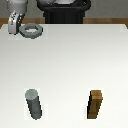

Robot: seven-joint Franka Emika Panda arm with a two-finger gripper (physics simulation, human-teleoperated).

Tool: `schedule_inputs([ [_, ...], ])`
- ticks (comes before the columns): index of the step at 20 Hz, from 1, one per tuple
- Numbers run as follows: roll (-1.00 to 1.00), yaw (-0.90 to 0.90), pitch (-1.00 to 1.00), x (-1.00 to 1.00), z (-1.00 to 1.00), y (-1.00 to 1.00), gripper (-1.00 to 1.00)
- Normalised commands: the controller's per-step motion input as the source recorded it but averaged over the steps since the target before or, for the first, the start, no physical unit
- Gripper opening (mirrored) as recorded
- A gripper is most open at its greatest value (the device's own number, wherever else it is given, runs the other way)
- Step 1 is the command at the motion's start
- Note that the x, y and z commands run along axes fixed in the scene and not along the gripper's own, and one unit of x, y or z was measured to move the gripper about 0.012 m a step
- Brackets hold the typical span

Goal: Put the loop with the handle onto the peg.

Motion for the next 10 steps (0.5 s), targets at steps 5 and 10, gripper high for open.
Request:
schedule_inputs([
  [5, 0.00, -0.96, 0.00, 0.00, 0.00, 0.00, -1.00],
  [10, 0.00, -0.92, 0.00, 0.00, 0.00, 0.00, -1.00],
])
